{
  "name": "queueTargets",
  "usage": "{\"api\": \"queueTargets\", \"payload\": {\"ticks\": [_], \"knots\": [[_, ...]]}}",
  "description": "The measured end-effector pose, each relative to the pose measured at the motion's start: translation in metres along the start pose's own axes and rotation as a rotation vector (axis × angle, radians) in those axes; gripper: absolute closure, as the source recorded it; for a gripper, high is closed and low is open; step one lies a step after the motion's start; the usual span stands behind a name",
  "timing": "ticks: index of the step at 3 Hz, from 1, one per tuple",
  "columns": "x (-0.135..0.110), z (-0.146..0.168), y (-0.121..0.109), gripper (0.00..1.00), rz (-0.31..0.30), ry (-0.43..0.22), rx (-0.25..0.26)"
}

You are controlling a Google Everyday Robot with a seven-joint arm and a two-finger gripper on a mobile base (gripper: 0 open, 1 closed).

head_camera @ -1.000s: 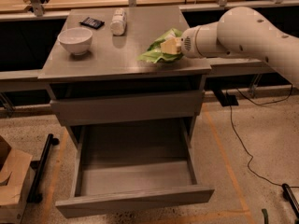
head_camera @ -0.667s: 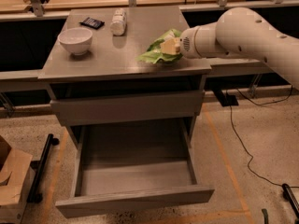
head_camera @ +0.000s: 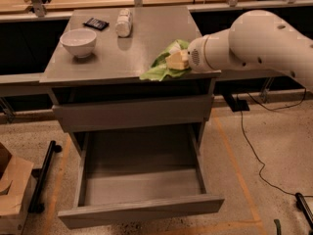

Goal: Place green rice chip bag into middle drawer

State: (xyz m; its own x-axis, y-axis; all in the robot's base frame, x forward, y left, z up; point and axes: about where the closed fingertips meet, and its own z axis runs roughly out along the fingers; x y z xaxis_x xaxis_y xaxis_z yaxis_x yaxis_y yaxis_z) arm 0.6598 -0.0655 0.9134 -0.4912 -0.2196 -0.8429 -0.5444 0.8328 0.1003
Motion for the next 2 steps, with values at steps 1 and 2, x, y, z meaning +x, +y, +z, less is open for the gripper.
{"api": "queueTargets", "payload": {"ticks": [1,2], "knots": [[0.047,-0.033,0.036,1.00,0.033,0.067,-0.011],[0.103,-0.043,0.058,1.00,0.100,0.163,-0.023]]}}
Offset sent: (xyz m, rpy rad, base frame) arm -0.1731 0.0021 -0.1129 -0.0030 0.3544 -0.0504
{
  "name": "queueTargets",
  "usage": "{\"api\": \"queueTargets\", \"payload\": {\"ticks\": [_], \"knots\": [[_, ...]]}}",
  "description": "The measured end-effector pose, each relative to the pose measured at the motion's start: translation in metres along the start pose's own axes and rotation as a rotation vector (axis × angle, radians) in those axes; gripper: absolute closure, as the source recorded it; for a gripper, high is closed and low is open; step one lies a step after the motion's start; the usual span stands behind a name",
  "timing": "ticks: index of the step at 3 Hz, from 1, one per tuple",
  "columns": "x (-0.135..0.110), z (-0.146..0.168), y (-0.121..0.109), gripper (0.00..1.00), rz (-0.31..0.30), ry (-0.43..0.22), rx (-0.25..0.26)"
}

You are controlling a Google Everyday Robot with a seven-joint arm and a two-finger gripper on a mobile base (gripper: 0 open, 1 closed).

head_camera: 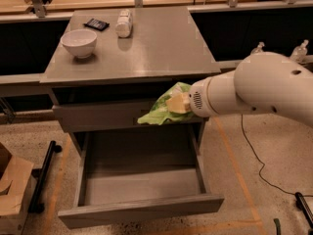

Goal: Place green rice chip bag into middle drawer

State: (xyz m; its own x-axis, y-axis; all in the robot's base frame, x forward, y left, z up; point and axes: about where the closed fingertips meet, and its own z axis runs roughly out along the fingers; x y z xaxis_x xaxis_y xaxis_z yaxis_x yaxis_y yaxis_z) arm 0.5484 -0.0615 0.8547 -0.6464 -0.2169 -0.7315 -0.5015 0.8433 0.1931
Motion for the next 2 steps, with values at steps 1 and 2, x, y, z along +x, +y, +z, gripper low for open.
{"api": "queueTargets", "payload": {"ticks": [1,2], "knots": [[0.0546,0.0215,0.0068,1.00,0.094,0.076,-0.039],[0.0618,0.0242,0.0078,1.00,0.104,0.088,-0.044]]}}
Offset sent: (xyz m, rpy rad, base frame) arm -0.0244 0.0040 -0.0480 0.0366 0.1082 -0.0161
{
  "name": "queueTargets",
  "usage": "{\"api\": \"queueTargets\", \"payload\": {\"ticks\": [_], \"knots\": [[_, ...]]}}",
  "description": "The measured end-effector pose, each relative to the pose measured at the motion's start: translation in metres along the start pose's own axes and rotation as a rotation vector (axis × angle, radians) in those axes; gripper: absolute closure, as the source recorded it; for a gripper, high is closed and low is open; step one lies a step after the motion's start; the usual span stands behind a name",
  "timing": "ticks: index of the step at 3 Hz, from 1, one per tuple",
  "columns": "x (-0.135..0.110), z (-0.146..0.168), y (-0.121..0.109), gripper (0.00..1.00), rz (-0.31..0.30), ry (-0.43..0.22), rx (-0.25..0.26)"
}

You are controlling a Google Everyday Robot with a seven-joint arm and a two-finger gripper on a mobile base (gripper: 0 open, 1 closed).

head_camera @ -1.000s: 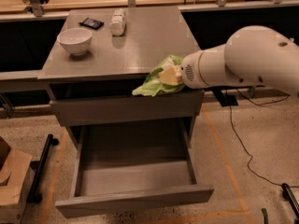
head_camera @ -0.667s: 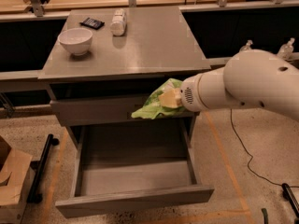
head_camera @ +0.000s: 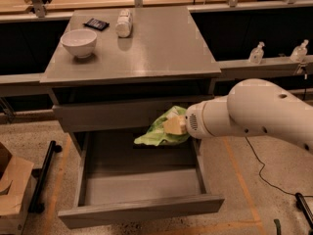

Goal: Place green rice chip bag into middle drawer

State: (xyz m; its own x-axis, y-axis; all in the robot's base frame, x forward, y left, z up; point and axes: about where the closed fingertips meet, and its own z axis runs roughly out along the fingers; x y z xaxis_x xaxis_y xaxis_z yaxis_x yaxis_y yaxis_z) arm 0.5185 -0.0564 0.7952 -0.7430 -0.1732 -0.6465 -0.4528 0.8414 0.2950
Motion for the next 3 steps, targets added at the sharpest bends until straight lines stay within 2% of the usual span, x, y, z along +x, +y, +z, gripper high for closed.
{"api": "queueTargets", "payload": {"ticks": [1,2,3], "knots": [[-0.003,0.014,0.000,1.00,-0.060,0.023,0.014],[0.017,0.059,-0.018,1.00,-0.112,0.102,0.017],[0.058,0.115,-0.044,1.00,-0.095,0.180,-0.005]]}}
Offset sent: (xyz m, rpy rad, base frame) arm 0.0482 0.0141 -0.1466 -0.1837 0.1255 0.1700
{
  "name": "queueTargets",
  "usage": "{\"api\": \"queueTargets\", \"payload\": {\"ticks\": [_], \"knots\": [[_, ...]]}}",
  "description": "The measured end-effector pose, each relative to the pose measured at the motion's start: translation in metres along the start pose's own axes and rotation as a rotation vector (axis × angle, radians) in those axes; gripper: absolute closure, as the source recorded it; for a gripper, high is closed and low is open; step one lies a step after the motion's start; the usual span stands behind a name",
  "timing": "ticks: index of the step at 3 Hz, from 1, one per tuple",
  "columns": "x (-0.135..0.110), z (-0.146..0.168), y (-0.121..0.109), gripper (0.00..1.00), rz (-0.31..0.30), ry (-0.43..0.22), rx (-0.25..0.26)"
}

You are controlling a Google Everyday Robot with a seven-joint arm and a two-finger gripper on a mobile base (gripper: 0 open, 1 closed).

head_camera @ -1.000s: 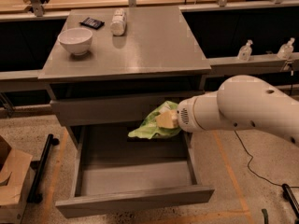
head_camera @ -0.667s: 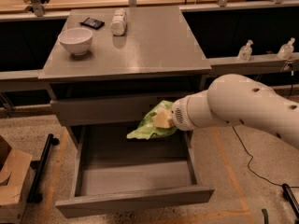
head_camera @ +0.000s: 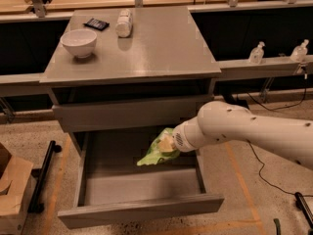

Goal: Place green rice chip bag into middle drawer

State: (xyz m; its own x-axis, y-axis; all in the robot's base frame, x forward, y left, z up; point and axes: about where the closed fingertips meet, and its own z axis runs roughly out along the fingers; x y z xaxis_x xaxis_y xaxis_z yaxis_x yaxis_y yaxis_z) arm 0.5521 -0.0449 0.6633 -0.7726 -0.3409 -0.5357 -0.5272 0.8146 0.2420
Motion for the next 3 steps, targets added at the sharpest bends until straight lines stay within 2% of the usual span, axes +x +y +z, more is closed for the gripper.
{"api": "queueTargets", "payload": {"ticks": [1,2,3], "knots": [[0.036,0.057,-0.021,1.00,0.055,0.044,-0.033],[0.050,0.074,-0.023,1.00,0.074,0.070,-0.048],[0.051,0.080,-0.024,1.00,0.043,0.073,-0.068]]}}
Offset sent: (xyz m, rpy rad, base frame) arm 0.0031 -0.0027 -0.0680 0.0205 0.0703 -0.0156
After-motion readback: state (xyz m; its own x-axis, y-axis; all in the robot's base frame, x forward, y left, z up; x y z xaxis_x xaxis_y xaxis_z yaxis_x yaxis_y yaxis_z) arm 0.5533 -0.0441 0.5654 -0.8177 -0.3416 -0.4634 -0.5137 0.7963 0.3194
